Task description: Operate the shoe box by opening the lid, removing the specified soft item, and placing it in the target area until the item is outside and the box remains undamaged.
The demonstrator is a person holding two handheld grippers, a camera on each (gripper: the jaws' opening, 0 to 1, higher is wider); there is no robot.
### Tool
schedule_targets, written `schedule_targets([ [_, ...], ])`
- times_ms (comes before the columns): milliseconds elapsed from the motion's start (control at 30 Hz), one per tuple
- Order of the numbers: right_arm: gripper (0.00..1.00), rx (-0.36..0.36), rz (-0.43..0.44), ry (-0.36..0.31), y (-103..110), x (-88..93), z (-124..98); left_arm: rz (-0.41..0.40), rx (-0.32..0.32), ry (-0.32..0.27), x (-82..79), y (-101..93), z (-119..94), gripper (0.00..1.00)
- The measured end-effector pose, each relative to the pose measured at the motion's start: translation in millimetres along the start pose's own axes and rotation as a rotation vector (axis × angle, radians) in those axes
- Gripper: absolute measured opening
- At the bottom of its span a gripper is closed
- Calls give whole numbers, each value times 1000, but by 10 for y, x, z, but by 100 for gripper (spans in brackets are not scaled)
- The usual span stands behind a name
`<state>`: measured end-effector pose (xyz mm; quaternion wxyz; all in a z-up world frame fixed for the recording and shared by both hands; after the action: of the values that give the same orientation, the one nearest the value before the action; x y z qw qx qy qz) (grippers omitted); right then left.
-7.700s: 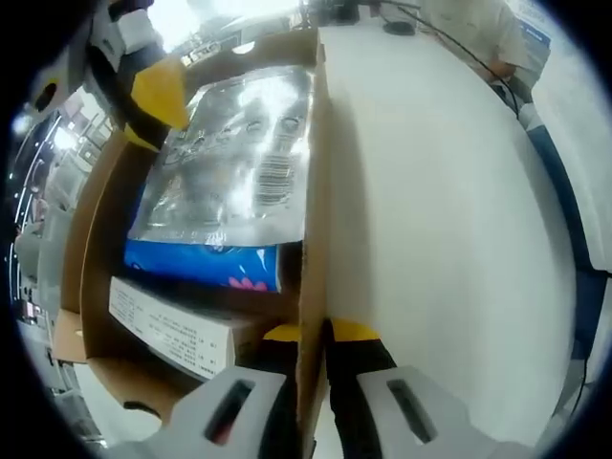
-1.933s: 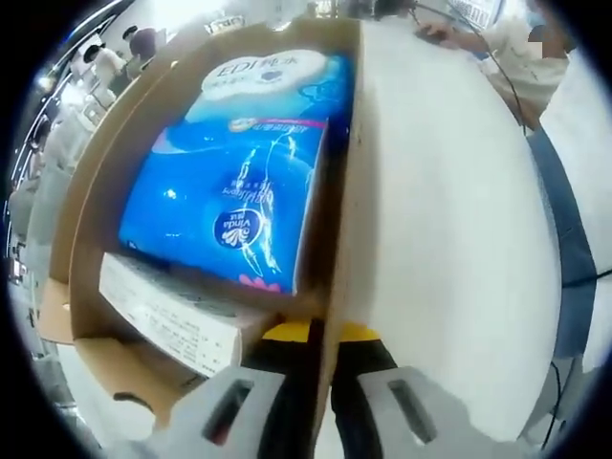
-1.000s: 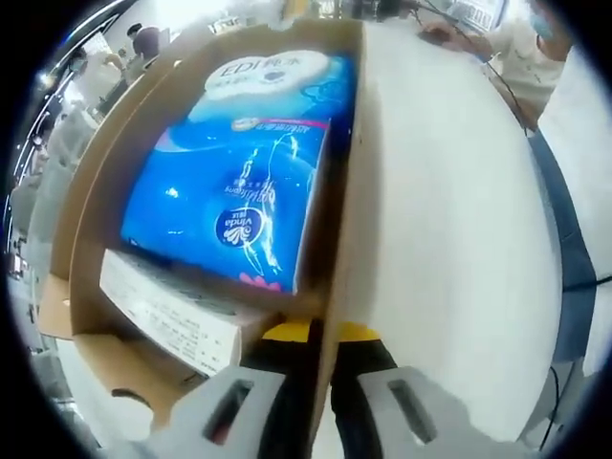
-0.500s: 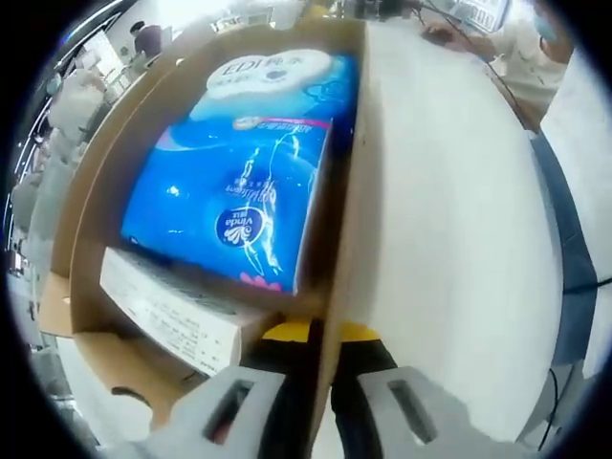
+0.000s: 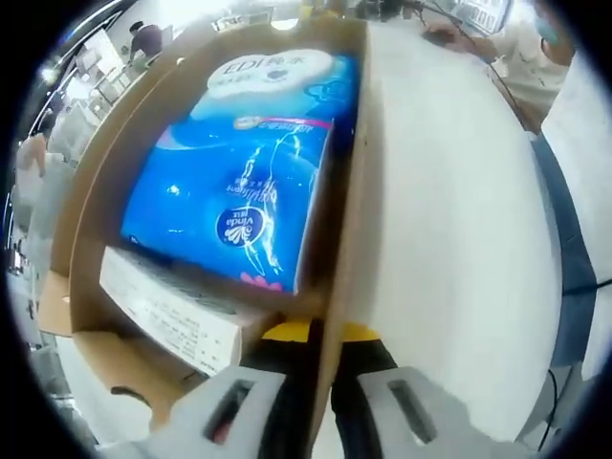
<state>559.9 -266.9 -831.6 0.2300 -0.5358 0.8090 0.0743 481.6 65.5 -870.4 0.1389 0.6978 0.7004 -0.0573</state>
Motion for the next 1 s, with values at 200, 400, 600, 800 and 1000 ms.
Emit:
schedule_targets([
  [200,9,-1,44,-3,31,91,41,4,2,0,13,10,8,4],
  [400,16,-19,47,31,153,215,45,8,1,-5,-12,-3,-1,4],
  [600,17,-15,65,36,145,246,65,5,1,0,-35,2,-19,4],
  [800,19,-30,106,18,190,240,15,4,-4,2,-42,-12,-27,4],
  [1000,22,-51,86,45,289,318,-29,-5,2,2,-44,-26,-35,4],
])
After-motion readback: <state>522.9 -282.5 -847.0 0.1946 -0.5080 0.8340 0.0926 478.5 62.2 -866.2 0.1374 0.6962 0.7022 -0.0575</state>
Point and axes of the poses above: the point that each gripper's makers call its tool centre point, and the gripper's own axes: z roughly forward along the fingers, y roughly to its left, x roughly out of its underside, the point moved 1 cm from there along -z, roughly backward along the fingers, and after that the axes turned 15 degrees about z, right-handed, at the moved point
